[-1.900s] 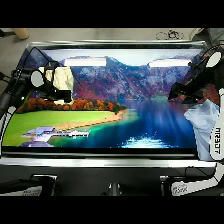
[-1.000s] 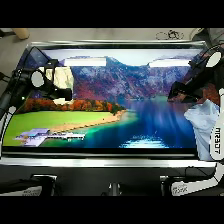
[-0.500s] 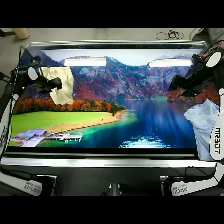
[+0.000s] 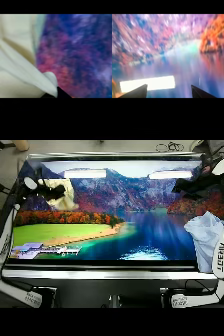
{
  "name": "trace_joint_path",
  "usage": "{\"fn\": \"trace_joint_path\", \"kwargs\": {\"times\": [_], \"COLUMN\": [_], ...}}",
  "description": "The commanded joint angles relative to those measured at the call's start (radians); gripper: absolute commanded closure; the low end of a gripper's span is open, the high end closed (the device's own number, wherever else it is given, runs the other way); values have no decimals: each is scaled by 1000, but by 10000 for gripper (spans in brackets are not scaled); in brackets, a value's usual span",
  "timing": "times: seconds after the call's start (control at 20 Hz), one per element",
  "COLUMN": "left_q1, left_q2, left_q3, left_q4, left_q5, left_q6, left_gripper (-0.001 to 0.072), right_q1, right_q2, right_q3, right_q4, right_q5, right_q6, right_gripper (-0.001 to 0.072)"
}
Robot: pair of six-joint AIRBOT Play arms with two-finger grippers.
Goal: Fold the shirts.
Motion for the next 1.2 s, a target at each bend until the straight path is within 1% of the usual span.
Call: {"fn": "trace_joint_path", "kwargs": {"times": [0.0, 0.05, 0.15, 0.25, 0.3, 0.35, 0.4, 0.45, 0.5, 0.6, 0.65, 0.75, 0.8, 0.85, 0.9, 0.95, 1.0, 1.1, 1.15], "left_q1": [-225, -332, -543, -721, -779, -822, -844, -847, -825, -722, -641, -449, -348, -243, -145, -64, 11, 115, 144], "left_q2": [265, 331, 381, 341, 298, 235, 174, 124, 100, 118, 142, 174, 175, 169, 162, 161, 162, 161, 160], "left_q3": [-11, -41, -129, -224, -260, -276, -274, -260, -232, -158, -114, -54, -47, -61, -92, -139, -200, -311, -356], "left_q4": [-66, -57, -44, -29, -27, -28, -40, -82, -108, -48, 35, 166, 194, 227, 253, 253, 241, 161, 110], "left_q5": [37, 53, 146, 275, 329, 346, 332, 286, 212, 65, -3, -130, -213, -303, -372, -396, -394, -347, -315], "left_q6": [235, 202, 126, 38, -14, -68, -86, -85, -80, 1, 13, 4, -11, -15, -29, -34, -33, -4, 11], "left_gripper": [683, 683, 683, 683, 682, 677, 461, 56, -10, -10, -10, -9, -9, -8, -8, -8, -8, -6, -6], "right_q1": [1, 1, 1, 1, 1, 1, 1, 1, 1, 1, 1, 1, 1, 1, 1, 3, 4, 4, 4], "right_q2": [127, 172, 264, 349, 390, 424, 451, 471, 479, 463, 442, 381, 343, 304, 259, 219, 181, 145, 142], "right_q3": [19, 19, 19, 19, 19, 19, 19, 19, 18, 11, -3, -68, -117, -166, -217, -262, -309, -401, -446], "right_q4": [0, -14, -50, -98, -130, -158, -176, -185, -200, -200, -186, -124, -81, -45, -7, 25, 66, 132, 148], "right_q5": [-92, -90, -66, -42, -35, -31, -26, -14, 11, 96, 149, 226, 240, 241, 253, 268, 285, 260, 223], "right_q6": [0, 0, 0, 18, 35, 45, 45, 44, 44, 43, 32, -15, -34, -42, -47, -52, -71, -99, -113], "right_gripper": [153, 153, 151, 149, 149, 149, 149, 149, 149, 143, 142, 141, 136, 89, 82, 84, 85, 86, 85]}}
